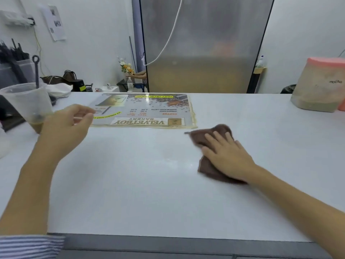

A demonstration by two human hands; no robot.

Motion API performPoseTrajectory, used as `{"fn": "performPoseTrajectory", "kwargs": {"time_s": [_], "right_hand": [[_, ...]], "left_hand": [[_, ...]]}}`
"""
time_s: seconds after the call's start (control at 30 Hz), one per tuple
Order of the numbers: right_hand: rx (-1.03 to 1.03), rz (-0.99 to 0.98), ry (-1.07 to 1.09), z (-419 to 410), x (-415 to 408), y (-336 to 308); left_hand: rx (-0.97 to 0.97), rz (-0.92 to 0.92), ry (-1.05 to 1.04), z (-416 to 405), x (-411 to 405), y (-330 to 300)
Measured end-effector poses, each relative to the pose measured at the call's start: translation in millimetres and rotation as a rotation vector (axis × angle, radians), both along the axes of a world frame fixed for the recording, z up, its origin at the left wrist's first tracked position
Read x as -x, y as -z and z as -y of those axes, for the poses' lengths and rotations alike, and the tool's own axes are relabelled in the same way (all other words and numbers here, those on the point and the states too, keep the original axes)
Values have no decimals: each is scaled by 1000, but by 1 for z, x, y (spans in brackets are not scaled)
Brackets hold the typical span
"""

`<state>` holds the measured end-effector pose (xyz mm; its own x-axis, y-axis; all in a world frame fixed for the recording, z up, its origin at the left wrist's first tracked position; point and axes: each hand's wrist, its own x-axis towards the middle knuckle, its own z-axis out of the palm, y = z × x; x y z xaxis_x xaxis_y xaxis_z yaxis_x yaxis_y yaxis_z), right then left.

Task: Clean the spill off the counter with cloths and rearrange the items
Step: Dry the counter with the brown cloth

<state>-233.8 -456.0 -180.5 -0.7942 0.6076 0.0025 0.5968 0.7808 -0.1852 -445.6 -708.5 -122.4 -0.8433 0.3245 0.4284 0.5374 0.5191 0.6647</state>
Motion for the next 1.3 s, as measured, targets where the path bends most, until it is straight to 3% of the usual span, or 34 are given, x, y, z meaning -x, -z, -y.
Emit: {"fn": "performPoseTrajectory", "kwargs": {"time_s": [0.1, 0.17, 0.33, 0.43, 0.7, 0.87, 1.07, 1.23, 1.3], "right_hand": [[8, -18, 99, -8, 60, 2], [4, -6, 54, 10, 97, 2], [-108, -38, -458, 117, 105, 6], [35, -49, -608, 135, 77, 0], [2, -15, -236, 108, 207, 1], [-6, -21, -456, 156, 217, 2], [-7, -48, -761, 177, 85, 2], [52, 39, -374, 138, 108, -3], [29, 41, -325, 149, 121, 0]], "left_hand": [[-29, 0, -41, 26, 15, -4], [-20, -27, -67, 32, 22, -4], [103, -21, -3, 20, 49, 2], [156, -54, 1, 20, 59, 8], [187, -213, -126, 34, 65, 18], [221, -263, -166, 37, 70, 21], [224, -230, -160, 39, 68, 25], [258, -176, -145, 39, 67, 27], [283, -160, -128, 40, 65, 28]]}}
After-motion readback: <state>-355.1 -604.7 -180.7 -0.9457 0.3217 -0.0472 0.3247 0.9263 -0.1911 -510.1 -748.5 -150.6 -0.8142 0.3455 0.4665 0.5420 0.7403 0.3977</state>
